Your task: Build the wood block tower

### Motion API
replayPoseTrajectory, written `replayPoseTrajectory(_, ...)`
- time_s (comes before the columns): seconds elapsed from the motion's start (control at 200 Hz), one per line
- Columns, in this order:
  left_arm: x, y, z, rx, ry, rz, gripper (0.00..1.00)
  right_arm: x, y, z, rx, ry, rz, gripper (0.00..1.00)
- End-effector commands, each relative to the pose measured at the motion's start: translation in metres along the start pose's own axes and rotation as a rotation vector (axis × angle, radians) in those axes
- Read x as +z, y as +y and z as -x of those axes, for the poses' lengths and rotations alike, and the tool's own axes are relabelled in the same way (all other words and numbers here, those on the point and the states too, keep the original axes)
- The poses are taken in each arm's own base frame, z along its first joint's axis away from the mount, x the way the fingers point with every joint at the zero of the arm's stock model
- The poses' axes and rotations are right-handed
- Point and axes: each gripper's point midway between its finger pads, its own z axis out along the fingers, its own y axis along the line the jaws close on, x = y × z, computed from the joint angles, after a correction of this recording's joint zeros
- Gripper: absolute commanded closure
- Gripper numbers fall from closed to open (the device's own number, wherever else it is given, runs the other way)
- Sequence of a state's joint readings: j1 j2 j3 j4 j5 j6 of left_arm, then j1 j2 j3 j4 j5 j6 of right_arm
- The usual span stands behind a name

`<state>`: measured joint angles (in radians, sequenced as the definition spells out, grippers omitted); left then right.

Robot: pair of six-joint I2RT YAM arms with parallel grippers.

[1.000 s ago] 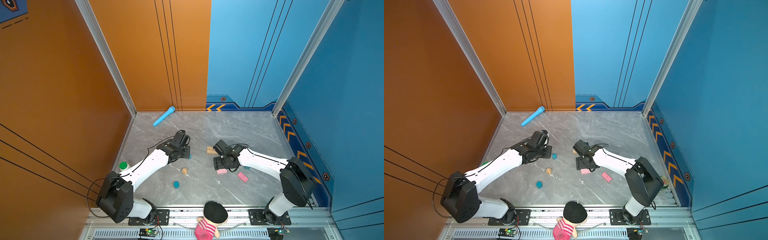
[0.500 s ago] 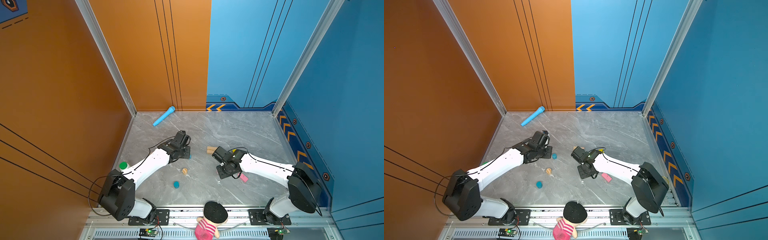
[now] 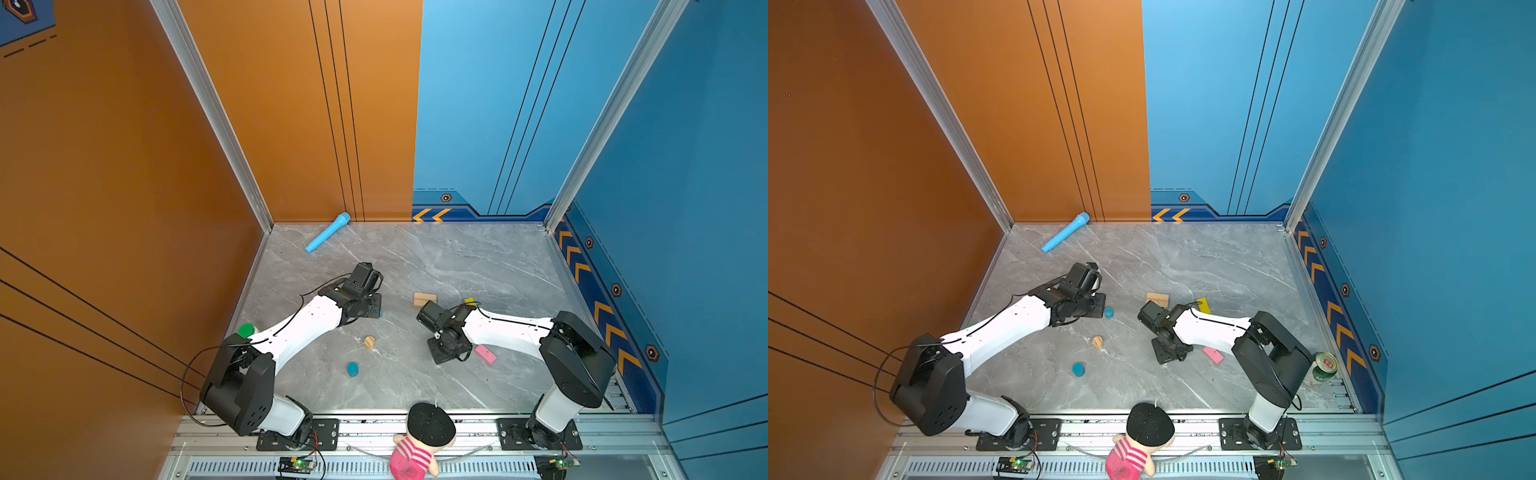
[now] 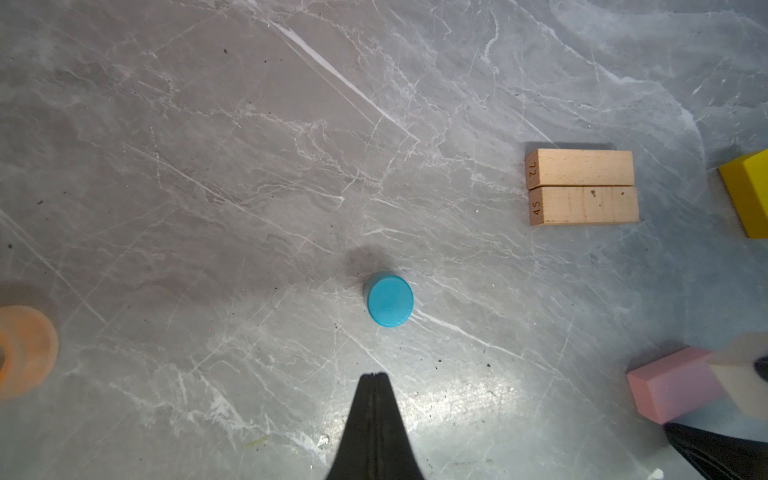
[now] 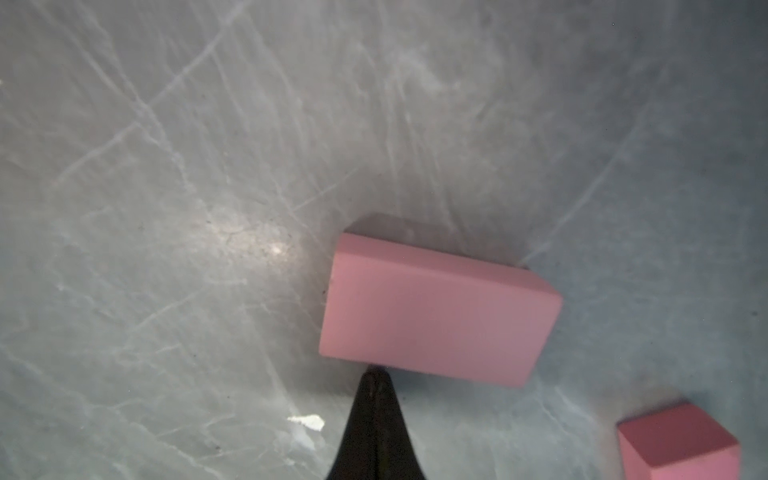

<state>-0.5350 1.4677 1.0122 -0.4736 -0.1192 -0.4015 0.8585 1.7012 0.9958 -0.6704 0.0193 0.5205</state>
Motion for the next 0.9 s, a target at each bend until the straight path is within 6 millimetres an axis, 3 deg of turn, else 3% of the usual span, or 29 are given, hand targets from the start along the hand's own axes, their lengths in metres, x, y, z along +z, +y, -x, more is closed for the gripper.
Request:
replayPoseTrajectory(0.0,-0.004,-0.008,0.016,-0.008,-0.025,-0.028,1.00,0.006,0.006,0.010,0.026,-0.015,0.008,1.00)
replayPoseTrajectory(0.26,0.000,-0.009,0.016,-0.004,-0.017,-0.028,1.00,0.004,0.006,0.033,0.070,-0.065,0.013,1.00)
replayPoseTrajectory(0.581,-0.001,-0.008,0.016,-0.005,-0.016,-0.027,1.00,-0.003,-0.009,0.062,0.148,-0.137,0.020,1.00)
replayPoseTrajectory(0.781,-0.002,-0.009,0.016,-0.004,-0.016,-0.027,1.00,-0.026,-0.008,0.071,0.176,-0.196,0.063,1.00)
replayPoseTrajectory(0.896,-0.002,-0.008,0.015,-0.003,-0.015,-0.028,1.00,-0.045,-0.019,0.067,0.184,-0.230,0.044,0.99)
